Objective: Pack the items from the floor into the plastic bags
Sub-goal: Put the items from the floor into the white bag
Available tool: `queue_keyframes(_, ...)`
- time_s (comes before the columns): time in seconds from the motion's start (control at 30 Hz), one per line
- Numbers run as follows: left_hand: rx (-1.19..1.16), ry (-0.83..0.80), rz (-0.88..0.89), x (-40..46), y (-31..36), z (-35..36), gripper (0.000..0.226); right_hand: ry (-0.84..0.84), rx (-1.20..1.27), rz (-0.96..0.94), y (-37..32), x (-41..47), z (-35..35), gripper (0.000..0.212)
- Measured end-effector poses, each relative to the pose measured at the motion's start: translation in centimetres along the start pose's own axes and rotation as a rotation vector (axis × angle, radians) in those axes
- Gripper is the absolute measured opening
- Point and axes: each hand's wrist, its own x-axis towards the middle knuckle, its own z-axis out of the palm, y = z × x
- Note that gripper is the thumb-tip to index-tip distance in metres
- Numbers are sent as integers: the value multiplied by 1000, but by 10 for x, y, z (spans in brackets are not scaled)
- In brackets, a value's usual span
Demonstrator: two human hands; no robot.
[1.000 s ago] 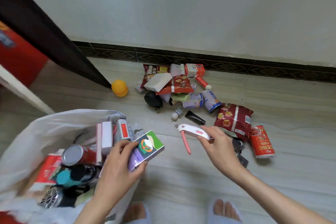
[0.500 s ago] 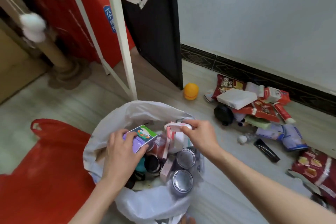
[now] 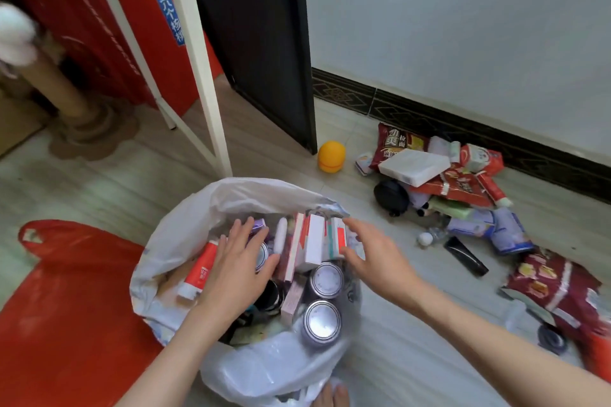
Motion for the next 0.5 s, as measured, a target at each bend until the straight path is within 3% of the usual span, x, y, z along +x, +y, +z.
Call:
queue_keyframes(0.07,40,-17,121,-2,17,-7,79,-67,-242,-75,22,-19,-26,55)
queue_keyframes(0.2,63,-9,304,12,59,-7,68,-46,-484,-66,65,-57,-84,61)
queue_keyframes(0.4,-31,-61,402,36,138,25,66,143,-441,175,130,-84,-130,60)
queue_keyframes(0.5,-174,-145,286,57,162,50,55,143,-385,285,163,-74,-126,59)
